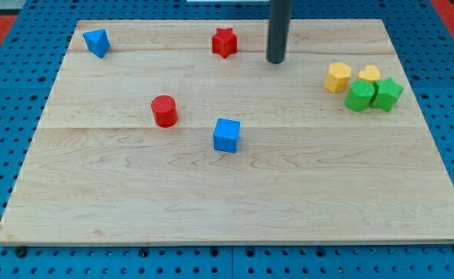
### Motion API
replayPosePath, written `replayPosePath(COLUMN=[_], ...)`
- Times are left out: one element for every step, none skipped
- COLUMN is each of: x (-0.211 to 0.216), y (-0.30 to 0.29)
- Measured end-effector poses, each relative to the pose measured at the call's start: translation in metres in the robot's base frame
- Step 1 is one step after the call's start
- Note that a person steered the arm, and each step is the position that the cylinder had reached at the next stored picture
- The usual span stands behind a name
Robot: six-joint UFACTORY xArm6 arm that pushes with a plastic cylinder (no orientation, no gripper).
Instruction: Separate the yellow blocks from the green blocks
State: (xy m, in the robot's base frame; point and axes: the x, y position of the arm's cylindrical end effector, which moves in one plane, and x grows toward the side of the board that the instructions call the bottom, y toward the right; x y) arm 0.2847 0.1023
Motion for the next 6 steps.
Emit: replayPosePath(x=[-0.006, 0.026, 0.059, 0.061, 0.047, 0.047], y=[0.084, 0.165, 0.169, 0.122, 0.035, -0.025])
